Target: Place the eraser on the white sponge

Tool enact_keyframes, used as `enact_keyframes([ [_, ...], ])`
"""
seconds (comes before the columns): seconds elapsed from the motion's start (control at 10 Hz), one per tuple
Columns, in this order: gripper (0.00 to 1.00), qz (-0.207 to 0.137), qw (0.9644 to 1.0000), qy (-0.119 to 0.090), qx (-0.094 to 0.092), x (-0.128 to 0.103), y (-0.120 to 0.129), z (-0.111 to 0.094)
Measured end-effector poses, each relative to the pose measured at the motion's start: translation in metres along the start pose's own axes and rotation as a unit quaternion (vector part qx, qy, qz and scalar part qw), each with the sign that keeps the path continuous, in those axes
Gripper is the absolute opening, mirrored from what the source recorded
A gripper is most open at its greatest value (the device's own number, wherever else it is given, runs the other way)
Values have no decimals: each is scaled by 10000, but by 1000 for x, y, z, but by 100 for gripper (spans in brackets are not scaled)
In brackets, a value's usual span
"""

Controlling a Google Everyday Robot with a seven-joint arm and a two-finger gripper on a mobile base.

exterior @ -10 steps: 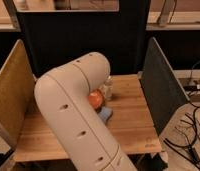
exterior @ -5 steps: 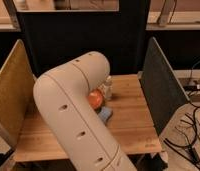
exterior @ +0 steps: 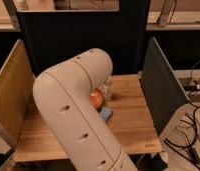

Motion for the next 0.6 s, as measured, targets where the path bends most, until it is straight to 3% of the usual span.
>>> enact_keyframes([
  [0.3, 0, 100, 9988, -472, 1, 0, -15, -39],
  [0.6, 0, 280, 9947, -983, 114, 4, -39, -85],
])
